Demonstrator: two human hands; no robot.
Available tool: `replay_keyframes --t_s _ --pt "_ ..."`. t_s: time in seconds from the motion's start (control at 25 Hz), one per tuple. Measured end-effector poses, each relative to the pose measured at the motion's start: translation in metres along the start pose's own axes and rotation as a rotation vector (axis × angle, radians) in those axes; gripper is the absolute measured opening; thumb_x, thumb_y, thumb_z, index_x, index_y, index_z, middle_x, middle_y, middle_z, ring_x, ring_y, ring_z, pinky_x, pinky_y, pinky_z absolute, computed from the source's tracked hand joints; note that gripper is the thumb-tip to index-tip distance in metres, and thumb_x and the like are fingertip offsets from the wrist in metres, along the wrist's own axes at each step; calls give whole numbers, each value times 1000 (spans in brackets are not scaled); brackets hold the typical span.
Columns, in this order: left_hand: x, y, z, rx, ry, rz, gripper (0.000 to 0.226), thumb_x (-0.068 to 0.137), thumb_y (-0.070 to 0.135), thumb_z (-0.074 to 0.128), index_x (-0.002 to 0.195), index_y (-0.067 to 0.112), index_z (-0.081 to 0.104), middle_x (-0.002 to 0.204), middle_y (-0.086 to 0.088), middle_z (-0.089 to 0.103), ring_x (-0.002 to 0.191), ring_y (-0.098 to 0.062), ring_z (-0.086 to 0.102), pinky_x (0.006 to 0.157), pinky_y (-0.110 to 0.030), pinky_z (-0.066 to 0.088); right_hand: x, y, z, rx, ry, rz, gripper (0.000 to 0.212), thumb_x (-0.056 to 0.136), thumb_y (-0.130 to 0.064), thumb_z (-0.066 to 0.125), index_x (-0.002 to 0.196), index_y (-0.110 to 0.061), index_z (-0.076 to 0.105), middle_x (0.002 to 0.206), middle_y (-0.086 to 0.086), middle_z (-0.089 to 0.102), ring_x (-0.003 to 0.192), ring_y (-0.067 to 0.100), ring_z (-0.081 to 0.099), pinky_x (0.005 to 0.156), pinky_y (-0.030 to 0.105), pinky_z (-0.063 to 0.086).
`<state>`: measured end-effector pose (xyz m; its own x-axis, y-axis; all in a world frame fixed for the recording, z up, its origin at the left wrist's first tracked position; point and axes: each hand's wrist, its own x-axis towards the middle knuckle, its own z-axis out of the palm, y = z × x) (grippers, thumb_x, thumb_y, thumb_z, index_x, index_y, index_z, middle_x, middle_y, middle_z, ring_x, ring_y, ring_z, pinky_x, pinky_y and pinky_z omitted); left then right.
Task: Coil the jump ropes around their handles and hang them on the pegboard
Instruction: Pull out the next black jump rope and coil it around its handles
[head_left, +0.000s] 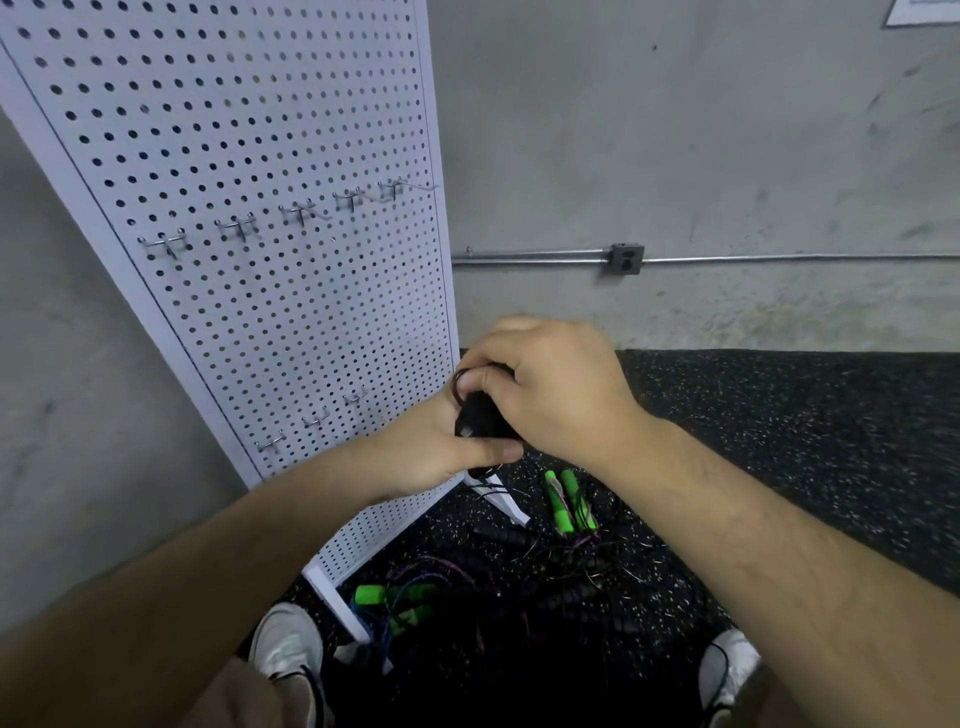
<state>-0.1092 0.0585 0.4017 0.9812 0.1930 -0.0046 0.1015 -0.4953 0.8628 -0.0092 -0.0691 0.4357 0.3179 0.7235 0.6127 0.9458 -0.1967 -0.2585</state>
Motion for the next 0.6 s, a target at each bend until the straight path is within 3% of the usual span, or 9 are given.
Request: replay_keyframes --t_s 0.08,0.2,0.32,0.4,0.52,0.6 --pt "3 -8 4 90 -9 3 47 90 19 77 123 33 47 106 15 63 92 19 57 85 -7 43 -4 2 3 67 -22 111 14 88 -36 64 90 -31 78 91 -12 68 86 12 63 72 36 52" --pt "5 -20 6 63 66 -12 77 92 27 74 151 35 26 123 23 57 109 18 54 101 -15 42 -9 9 11 158 -57 270 9 88 -33 69 96 -32 75 92 -12 64 87 8 60 75 31 51" --pt "5 -33 11 42 188 -76 102 90 30 76 160 36 2 142 13 46 129 -4 50 113 -26 34 -13 16 20 444 -216 601 25 84 -31 61 108 -30 66 98 -8 65 91 12 64 88 32 53" --pt "-1 -41 14 81 194 -89 108 86 31 81 160 37 2 151 8 32 137 -11 41 116 -32 33 -19 16 32 657 -238 774 35 81 -39 60 114 -28 61 103 -7 67 98 13 65 94 39 53" --pt "-16 -52 17 -36 144 -100 100 83 12 82 156 41 21 146 5 31 123 -14 54 93 -21 53 -33 10 53 650 -180 792 49 85 -42 73 123 -21 50 109 -7 63 100 8 63 90 30 53" --pt "-29 -59 21 -71 197 -117 79 86 4 75 145 42 38 140 2 38 109 -11 61 74 -10 52 -42 7 70 688 -162 787 52 83 -32 79 121 -20 47 111 -3 63 100 11 65 86 29 54"
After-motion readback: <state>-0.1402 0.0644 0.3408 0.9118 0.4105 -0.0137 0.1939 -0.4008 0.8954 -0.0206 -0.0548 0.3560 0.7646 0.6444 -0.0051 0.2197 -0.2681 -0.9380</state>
